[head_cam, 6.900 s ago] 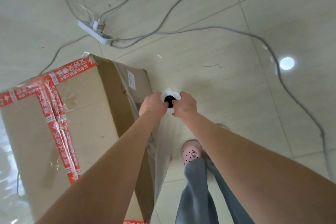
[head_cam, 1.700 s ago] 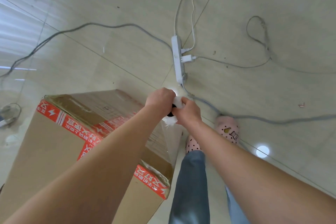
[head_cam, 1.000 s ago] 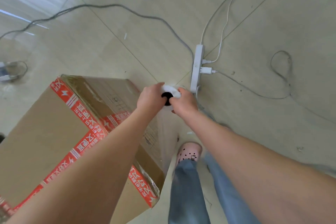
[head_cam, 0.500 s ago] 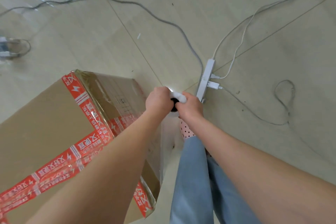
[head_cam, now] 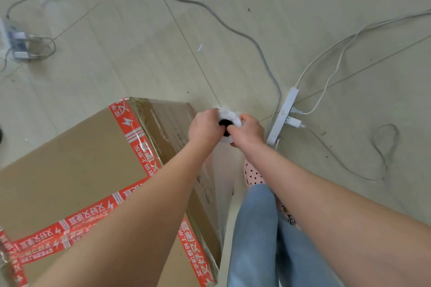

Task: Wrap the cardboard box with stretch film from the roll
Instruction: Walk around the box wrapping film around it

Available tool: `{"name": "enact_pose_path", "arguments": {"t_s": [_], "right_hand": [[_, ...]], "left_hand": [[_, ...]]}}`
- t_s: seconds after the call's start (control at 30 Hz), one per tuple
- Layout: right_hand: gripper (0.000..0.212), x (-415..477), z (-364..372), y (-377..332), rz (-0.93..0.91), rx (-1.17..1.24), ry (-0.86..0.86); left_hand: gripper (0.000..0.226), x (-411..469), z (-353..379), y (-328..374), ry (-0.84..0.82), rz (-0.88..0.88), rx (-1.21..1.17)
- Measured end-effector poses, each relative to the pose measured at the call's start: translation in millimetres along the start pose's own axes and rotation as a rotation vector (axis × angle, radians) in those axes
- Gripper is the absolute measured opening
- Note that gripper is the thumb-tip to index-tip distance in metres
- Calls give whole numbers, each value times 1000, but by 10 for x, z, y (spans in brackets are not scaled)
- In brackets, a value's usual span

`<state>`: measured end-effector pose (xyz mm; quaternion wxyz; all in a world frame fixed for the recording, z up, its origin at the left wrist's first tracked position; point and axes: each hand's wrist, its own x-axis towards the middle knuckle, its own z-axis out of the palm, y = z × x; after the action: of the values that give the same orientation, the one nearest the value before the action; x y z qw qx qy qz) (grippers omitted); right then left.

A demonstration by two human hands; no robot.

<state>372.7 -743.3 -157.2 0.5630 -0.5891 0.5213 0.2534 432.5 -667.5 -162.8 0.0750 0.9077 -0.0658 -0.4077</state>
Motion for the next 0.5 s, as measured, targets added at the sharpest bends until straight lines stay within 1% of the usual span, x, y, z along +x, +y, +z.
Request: {"name": "enact_pose_path", "arguments": {"t_s": [0.03, 0.07, 0.13, 0.17, 0.2, 0.27, 0.37, 0.43, 0.5], "right_hand": [[19, 7, 0, -37, -15, -38, -4], [17, 13, -7, -86, -33, -75, -8], [17, 18, -31, -193, -65, -140, -14], [22, 26, -46, -242, -73, -160, -18], [29, 40, -50, -280, -78, -171, -17], [41, 45, -37, -346, -100, -162, 19], [54, 34, 61, -439, -91, -66, 36], [55, 30, 139, -520, -53, -5, -18], [49, 53, 168, -611, -53, -2, -38]], "left_hand": [[31, 40, -59, 28, -11, 43, 48], [33, 82, -121, 64, -26, 65, 99], [23, 153, -208, 127, -39, 70, 179], [17, 177, -239, 137, -32, 61, 185], [13, 196, -255, 123, -23, 41, 161], [6, 228, -273, 51, 15, -21, 34], [17, 266, -326, -68, 81, -196, -215], [21, 280, -373, -119, 87, -282, -336], [25, 301, -415, -149, 59, -309, -356]]}}
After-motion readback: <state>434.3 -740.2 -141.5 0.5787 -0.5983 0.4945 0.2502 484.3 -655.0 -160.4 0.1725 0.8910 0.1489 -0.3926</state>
